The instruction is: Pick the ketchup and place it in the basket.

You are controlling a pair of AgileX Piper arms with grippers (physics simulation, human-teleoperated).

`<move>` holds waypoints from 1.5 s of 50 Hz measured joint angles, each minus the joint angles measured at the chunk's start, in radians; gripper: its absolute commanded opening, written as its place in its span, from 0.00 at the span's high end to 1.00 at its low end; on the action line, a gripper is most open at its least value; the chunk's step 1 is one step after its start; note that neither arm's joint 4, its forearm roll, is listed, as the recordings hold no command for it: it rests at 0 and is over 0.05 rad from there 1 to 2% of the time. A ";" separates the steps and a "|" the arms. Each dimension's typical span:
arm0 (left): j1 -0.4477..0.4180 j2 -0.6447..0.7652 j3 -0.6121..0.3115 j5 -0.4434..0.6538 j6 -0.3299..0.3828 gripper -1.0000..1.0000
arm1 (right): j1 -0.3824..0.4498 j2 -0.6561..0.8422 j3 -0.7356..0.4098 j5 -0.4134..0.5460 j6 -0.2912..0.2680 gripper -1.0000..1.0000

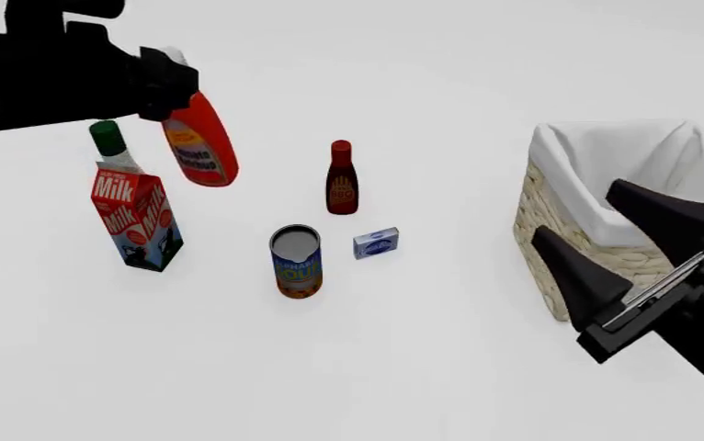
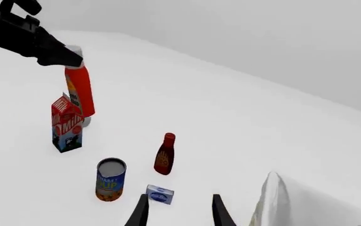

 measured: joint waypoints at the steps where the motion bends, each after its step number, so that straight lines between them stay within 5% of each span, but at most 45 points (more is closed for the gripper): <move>1: -0.005 -0.007 0.003 0.004 0.001 1.00 | 0.007 0.010 -0.008 -0.001 -0.001 0.00; 33: -0.121 -0.135 0.046 0.097 0.005 1.00 | 0.210 0.276 -0.221 -0.008 -0.013 0.00; 75: -0.295 -0.171 0.044 0.136 -0.005 1.00 | 0.351 0.463 -0.368 -0.026 0.010 0.00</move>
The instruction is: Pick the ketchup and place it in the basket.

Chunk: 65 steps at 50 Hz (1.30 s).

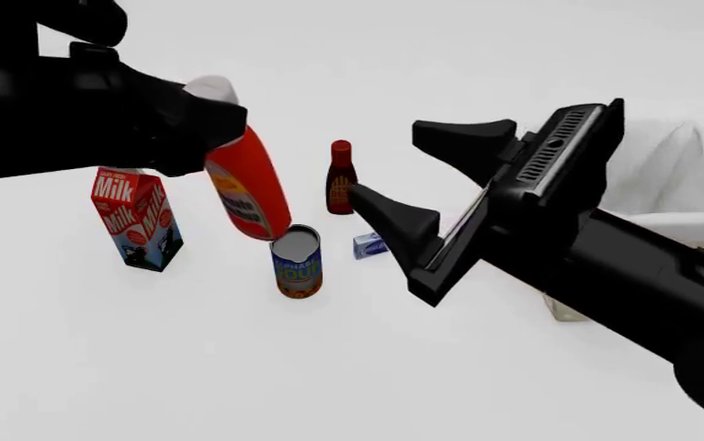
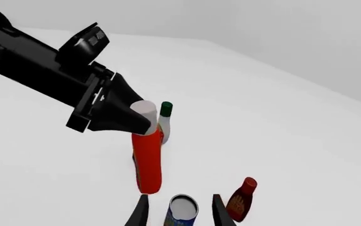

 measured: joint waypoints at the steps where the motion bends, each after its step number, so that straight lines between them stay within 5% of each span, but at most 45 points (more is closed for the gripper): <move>1: -0.004 0.000 0.001 -0.001 0.000 1.00 | 0.003 0.004 -0.004 0.001 0.000 0.00; 65: -0.097 -0.030 0.014 0.020 -0.052 1.00 | 0.121 0.219 -0.113 -0.013 0.056 0.00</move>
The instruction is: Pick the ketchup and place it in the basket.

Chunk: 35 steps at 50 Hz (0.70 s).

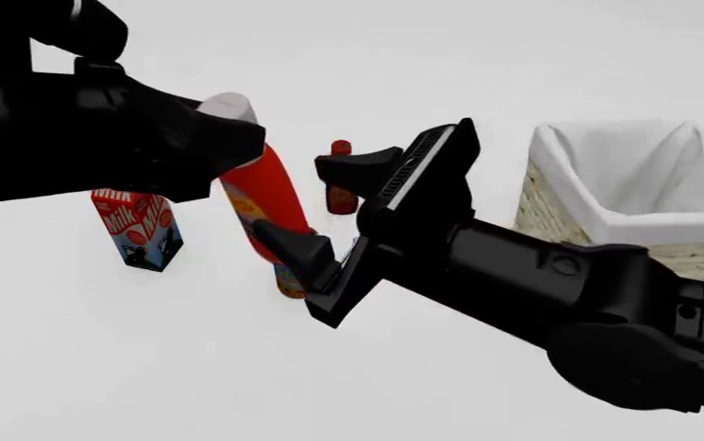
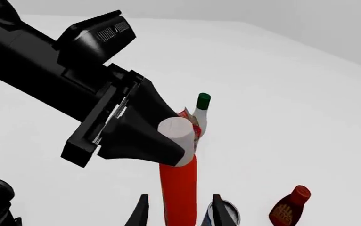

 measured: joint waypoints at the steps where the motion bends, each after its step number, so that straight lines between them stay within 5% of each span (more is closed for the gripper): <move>1: -0.002 -0.002 -0.001 0.002 -0.002 1.00 | 0.001 0.001 -0.001 0.000 0.000 0.00; 35: -0.042 -0.035 -0.007 0.038 -0.039 1.00 | 0.025 0.066 -0.049 0.005 0.024 0.00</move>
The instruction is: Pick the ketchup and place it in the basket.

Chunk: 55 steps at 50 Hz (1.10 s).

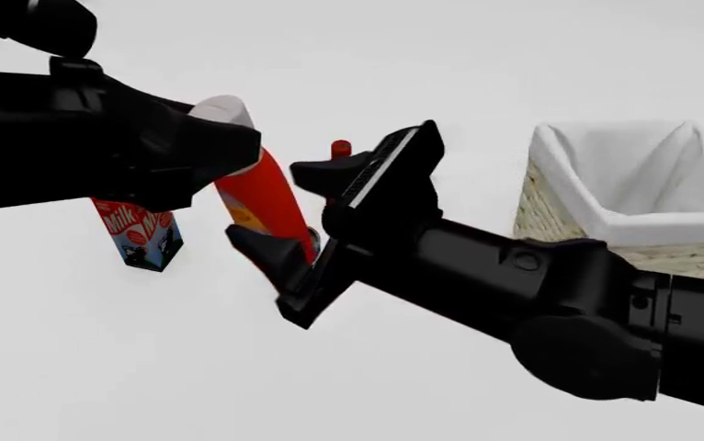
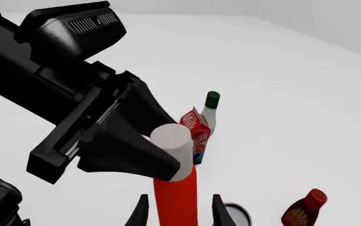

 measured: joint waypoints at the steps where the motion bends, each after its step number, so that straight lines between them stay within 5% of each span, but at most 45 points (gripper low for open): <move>1: -0.001 0.000 -0.001 0.001 -0.001 1.00 | 0.000 0.003 -0.001 -0.001 0.001 0.00; 15: -0.010 -0.005 -0.005 0.006 -0.008 1.00 | -0.002 0.047 -0.017 -0.015 0.015 0.00; 16: -0.011 -0.006 -0.005 0.006 -0.009 1.00 | -0.002 0.049 -0.017 -0.016 0.016 1.00; 37: -0.026 -0.004 0.003 -0.007 -0.021 1.00 | -0.001 0.037 0.001 -0.016 0.006 1.00; 38: -0.026 -0.003 0.003 -0.008 -0.019 0.00 | -0.001 0.036 0.002 -0.016 0.006 1.00; 55: -0.024 -0.016 -0.023 -0.036 0.011 0.00 | 0.007 0.021 0.022 -0.019 0.014 1.00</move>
